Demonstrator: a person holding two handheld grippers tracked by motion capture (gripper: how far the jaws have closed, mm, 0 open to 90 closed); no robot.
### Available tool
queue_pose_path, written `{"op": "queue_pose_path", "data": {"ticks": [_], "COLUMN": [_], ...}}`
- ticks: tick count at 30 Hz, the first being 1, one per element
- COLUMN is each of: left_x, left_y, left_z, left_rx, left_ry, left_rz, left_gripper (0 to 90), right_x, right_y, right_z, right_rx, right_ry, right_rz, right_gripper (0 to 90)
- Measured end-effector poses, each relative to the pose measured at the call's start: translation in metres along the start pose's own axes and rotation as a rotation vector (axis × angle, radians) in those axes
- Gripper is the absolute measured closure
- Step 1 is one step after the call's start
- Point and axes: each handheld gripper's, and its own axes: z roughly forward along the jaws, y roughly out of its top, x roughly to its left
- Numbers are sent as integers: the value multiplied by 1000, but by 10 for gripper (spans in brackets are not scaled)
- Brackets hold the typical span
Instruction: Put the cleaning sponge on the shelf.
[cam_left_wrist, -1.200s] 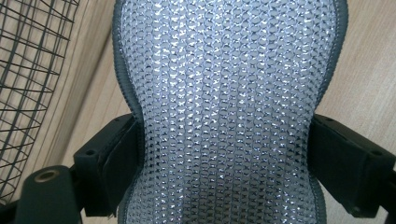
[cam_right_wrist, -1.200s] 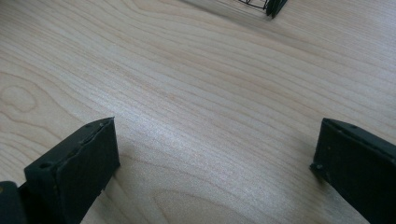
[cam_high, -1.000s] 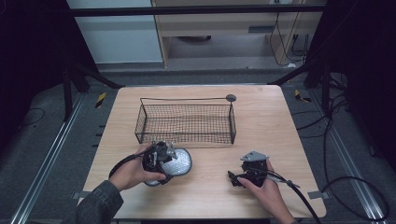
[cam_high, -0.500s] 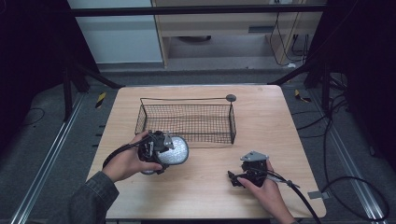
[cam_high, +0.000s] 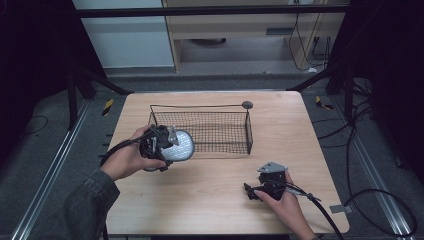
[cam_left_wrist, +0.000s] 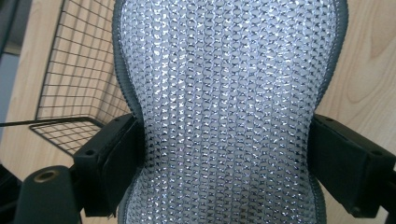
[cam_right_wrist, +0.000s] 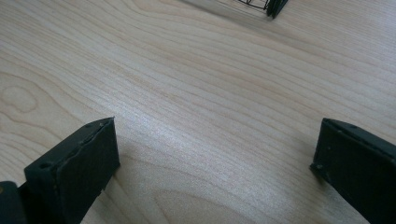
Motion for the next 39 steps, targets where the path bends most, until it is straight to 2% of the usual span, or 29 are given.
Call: {"op": "queue_pose_path", "data": {"ticks": [8, 12, 20, 31, 32, 33, 39], "left_x": [16, 22, 34, 47, 49, 50, 56], "left_y": [5, 7, 6, 7, 7, 7, 7], "left_z": [-7, -6, -6, -3, -3, -3, -2], "left_rx": [-2, -2, -3, -4, -2, -9, -34], "left_ry": [28, 30, 51, 59, 74, 88, 96], "left_rz": [5, 12, -2, -9, -4, -3, 15], "left_gripper": [133, 133, 133, 133, 133, 134, 133], "right_x": [0, 0, 0, -2, -2, -2, -2], "right_y": [0, 0, 0, 1, 1, 1, 1], "right_z": [0, 0, 0, 1, 1, 1, 1], "right_rx": [0, 0, 0, 1, 1, 1, 1], "right_ry": [1, 0, 0, 0, 0, 0, 0], "right_rz": [2, 1, 2, -4, -4, -4, -5], "right_gripper": [4, 4, 4, 4, 4, 4, 4]}}
